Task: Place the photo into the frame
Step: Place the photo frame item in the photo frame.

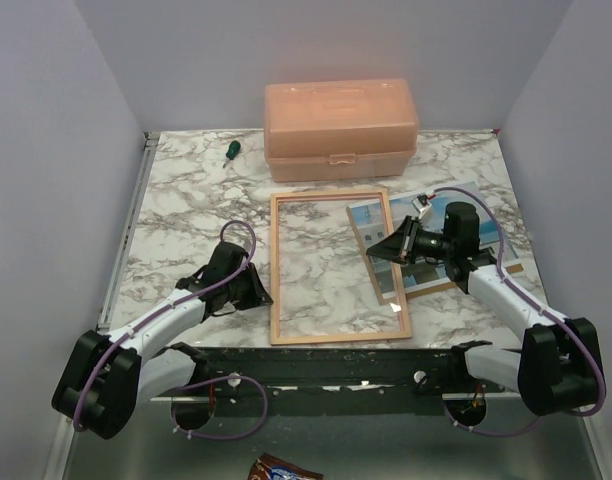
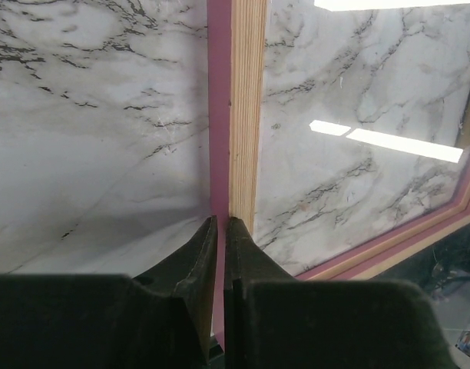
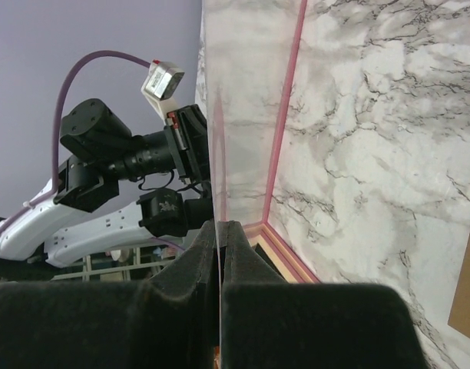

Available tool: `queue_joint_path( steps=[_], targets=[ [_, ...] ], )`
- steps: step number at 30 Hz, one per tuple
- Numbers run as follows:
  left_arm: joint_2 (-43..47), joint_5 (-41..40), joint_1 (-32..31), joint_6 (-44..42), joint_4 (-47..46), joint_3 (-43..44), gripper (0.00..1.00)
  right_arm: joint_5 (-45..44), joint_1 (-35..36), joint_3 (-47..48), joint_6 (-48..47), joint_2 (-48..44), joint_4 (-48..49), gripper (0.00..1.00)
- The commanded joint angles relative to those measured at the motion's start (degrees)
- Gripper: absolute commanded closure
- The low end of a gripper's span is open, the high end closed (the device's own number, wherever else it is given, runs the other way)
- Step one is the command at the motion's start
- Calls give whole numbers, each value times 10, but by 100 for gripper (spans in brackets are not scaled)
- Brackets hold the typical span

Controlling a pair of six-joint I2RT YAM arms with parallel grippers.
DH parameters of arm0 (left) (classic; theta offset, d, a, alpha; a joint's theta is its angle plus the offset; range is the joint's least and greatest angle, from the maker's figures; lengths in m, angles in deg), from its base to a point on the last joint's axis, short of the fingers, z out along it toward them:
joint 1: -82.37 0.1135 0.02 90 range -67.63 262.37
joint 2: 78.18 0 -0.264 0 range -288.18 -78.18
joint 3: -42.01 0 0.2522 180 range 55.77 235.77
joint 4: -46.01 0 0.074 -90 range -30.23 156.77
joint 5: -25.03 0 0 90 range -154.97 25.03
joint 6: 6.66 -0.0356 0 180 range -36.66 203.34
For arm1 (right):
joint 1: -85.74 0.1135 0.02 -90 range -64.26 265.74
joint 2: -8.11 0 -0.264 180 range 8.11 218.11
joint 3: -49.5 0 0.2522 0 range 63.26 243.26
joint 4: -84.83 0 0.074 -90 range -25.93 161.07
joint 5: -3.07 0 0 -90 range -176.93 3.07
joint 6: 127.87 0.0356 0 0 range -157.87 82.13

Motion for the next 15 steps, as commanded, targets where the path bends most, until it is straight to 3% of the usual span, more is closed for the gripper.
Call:
queue_joint_path(
  steps=[1,15],
  targets=[
    [-20,-32,4,-22,35,-10,90,6,13,22,31,-7,19,99],
    [-23,-31,4,-25,34,-8,90,-2,15,37,13,-22,-13,99]
  ],
)
